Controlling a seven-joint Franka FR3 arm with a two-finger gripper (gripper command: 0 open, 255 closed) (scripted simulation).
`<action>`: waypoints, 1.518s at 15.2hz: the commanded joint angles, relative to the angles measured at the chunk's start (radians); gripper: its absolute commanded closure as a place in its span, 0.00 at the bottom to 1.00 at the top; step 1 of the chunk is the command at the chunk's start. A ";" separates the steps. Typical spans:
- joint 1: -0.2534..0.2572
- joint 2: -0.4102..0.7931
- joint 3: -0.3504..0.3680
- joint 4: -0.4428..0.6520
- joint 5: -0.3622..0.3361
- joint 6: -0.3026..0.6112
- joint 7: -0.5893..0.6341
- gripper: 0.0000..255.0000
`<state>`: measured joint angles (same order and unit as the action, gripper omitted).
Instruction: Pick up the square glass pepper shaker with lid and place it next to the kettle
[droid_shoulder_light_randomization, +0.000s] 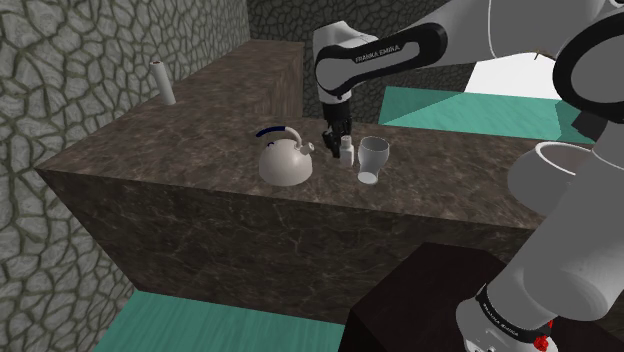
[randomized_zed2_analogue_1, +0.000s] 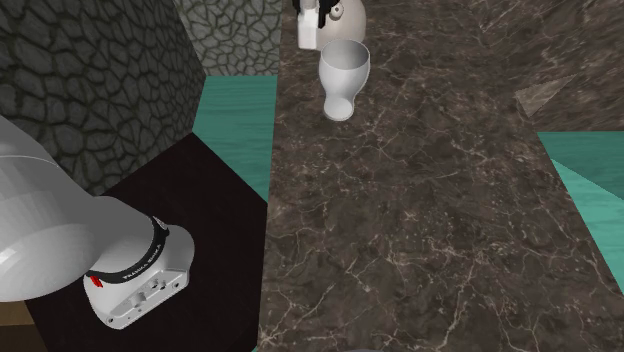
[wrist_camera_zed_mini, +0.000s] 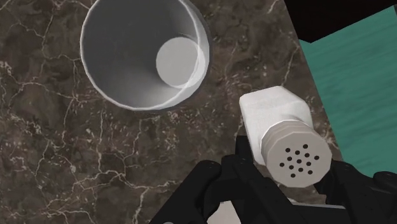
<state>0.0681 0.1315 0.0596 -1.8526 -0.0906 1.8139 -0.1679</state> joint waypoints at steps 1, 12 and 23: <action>0.000 0.004 0.000 -0.024 -0.001 0.029 0.002 1.00; -0.001 0.057 -0.002 -0.108 -0.009 0.164 0.015 1.00; -0.001 0.084 -0.003 -0.134 -0.013 0.217 0.021 1.00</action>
<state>0.0676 0.2157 0.0568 -1.9863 -0.1036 2.0312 -0.1469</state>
